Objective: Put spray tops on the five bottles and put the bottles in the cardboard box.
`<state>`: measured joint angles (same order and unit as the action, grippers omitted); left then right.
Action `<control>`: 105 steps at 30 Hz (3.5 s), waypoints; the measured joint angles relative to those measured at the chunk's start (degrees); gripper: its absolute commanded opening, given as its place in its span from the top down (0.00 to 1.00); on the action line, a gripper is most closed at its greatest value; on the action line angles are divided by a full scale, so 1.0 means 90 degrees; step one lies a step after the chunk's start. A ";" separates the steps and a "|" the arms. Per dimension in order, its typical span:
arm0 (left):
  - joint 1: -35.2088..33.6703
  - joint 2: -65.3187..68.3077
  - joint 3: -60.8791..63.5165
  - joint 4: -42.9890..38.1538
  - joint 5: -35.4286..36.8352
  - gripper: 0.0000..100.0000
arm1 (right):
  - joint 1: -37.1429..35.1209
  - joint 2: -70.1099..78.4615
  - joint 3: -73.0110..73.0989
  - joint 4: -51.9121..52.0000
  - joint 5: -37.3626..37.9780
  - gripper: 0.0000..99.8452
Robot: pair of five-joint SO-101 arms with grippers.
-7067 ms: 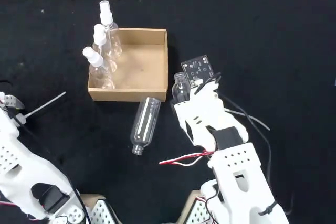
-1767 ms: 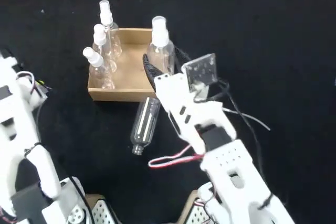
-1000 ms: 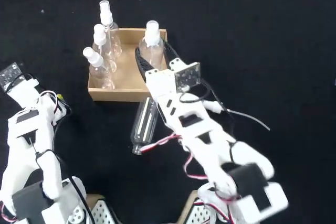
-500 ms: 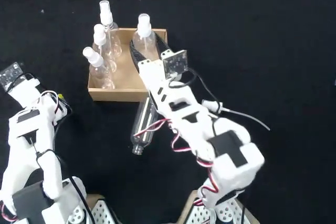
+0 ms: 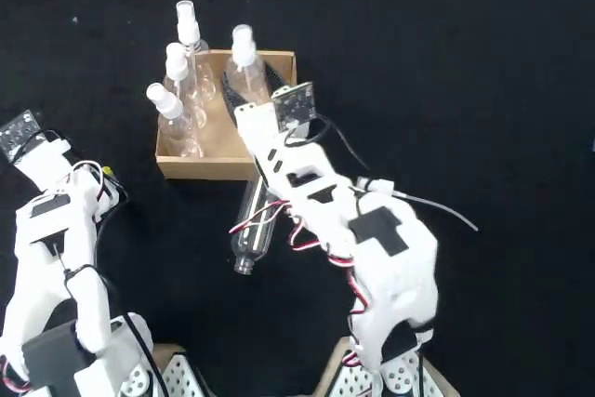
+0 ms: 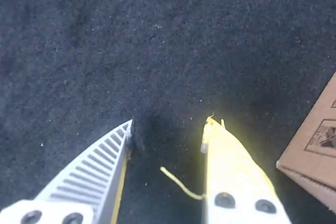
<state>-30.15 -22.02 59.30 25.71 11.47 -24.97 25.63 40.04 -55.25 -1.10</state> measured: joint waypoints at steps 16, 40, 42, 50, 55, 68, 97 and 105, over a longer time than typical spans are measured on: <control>0.0000 -0.0010 0.0078 0.0000 0.0000 0.81 | -0.0039 0.1026 -0.0674 0.0000 0.0000 0.99; 0.0000 -0.0010 0.0078 0.0000 0.0000 0.81 | -0.0039 0.1026 -0.0762 0.0361 0.0000 0.81; 0.0000 -0.0010 0.0078 0.0000 0.0000 0.81 | -0.0039 0.1026 -0.0762 0.0361 0.0000 0.81; 0.0000 -0.0010 0.0078 0.0000 0.0000 0.81 | -0.0039 0.0967 -0.0567 0.0361 0.0000 0.81; 0.0000 -0.0010 0.0078 0.0000 0.0000 0.81 | -0.0039 0.0967 -0.0567 0.0361 0.0000 0.81; 0.0000 -0.0010 0.0078 0.0000 0.0000 0.81 | -0.0039 0.0967 -0.0567 0.0361 0.0049 0.81; 0.0000 -0.0010 0.0078 0.0000 0.0000 0.81 | -0.0088 0.0850 -0.0537 0.0615 0.0186 0.66; 0.0000 -0.0010 0.0078 0.0000 0.0000 0.81 | -0.0088 0.0762 -0.0459 0.0645 0.0186 0.66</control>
<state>-30.15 -22.11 60.00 25.71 11.47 -25.76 32.48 35.91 -49.45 0.57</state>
